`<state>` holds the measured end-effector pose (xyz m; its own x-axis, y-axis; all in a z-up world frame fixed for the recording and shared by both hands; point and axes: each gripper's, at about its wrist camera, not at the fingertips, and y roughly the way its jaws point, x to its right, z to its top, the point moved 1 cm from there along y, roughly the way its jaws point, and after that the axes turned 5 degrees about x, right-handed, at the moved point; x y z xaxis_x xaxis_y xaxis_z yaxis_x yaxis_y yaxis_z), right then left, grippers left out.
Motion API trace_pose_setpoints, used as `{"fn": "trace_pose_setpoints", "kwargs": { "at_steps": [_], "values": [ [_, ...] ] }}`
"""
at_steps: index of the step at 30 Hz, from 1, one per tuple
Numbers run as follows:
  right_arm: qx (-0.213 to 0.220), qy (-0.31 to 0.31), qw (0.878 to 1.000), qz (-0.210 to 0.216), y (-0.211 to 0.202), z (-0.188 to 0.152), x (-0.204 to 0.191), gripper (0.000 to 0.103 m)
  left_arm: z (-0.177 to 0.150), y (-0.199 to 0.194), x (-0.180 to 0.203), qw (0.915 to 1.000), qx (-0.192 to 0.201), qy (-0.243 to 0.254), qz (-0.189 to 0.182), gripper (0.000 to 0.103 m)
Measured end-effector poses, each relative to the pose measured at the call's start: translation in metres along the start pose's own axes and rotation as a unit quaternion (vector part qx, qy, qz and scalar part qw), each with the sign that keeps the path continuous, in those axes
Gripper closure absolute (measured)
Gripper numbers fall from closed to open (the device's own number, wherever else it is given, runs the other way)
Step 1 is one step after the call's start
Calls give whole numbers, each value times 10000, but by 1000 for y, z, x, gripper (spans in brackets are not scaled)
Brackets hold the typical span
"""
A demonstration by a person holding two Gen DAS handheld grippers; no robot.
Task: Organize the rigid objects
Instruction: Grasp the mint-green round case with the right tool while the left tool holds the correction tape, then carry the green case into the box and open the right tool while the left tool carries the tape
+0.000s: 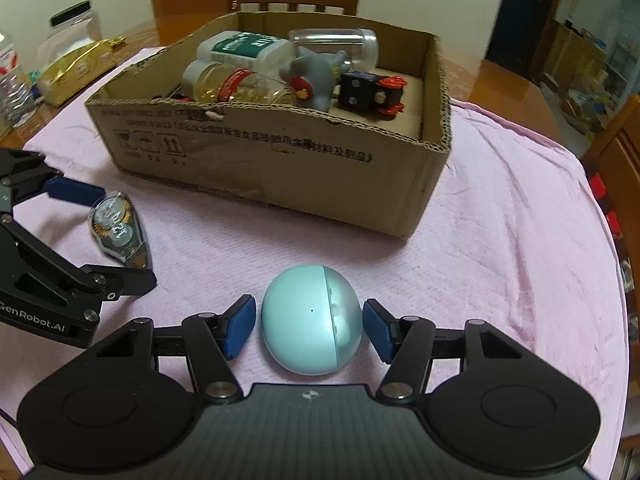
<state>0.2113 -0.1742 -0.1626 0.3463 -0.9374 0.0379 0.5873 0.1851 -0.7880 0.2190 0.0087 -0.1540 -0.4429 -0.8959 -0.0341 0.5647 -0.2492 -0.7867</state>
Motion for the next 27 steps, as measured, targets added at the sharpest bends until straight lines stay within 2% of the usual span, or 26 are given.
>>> {"fn": "trace_pose_setpoints", "kwargs": {
  "at_steps": [11, 14, 19, 24, 27],
  "values": [
    [-56, -439, 9983, 376, -1, 0, 6, 38, 2, 4, -7, 9996, -24, 121, -247, 8],
    [-103, -513, 9977, 437, -1, 1, 6, 38, 3, 4, -6, 9996, -20, 102, -263, 11],
    [-192, -416, 9984, 338, -1, 4, 6, 45, 5, 5, -5, 9997, -105, 40, -215, 13],
    [-270, -305, 9990, 191, 0, 5, 6, 45, 8, 3, -6, 9992, -275, -115, -264, 14],
    [-307, -355, 9988, 124, -2, 5, 7, 45, 8, -3, -3, 9992, -291, -38, -263, 14]
  ]
}}
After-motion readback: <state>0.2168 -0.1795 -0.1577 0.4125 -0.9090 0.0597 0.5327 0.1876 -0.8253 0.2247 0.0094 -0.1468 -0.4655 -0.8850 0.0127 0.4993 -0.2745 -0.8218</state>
